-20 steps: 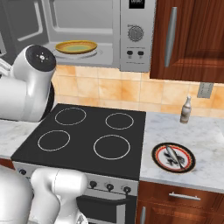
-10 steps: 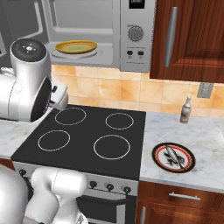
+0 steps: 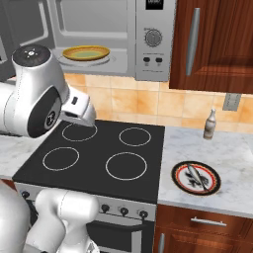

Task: Pick the fish from the counter and place it in the microwave. Then turn on the microwave.

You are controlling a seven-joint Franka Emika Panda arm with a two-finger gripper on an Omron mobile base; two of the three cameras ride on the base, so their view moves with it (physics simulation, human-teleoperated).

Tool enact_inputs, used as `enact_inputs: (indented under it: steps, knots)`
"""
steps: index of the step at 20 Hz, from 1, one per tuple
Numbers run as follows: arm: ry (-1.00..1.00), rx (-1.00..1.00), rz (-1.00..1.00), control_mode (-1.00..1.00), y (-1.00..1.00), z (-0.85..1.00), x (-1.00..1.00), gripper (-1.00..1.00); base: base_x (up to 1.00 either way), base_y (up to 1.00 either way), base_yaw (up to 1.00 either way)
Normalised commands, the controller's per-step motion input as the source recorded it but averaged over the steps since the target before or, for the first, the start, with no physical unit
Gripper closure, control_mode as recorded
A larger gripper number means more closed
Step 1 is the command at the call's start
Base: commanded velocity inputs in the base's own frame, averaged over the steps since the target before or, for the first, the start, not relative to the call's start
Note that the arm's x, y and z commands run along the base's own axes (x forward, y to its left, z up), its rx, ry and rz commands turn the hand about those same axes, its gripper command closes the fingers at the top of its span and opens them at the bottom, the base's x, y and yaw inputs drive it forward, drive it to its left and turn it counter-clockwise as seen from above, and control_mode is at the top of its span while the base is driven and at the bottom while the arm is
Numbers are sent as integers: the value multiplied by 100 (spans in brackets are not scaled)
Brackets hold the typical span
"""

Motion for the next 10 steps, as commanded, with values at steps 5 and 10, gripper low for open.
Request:
enact_inputs:
  steps: [5, 10]
  knots:
    - [2, -13, -4, -100, -50, -28, 10, -100, 0, 0, 0]
    - [8, -2, -2, -100, -53, -32, 19, -100, 0, 0, 0]
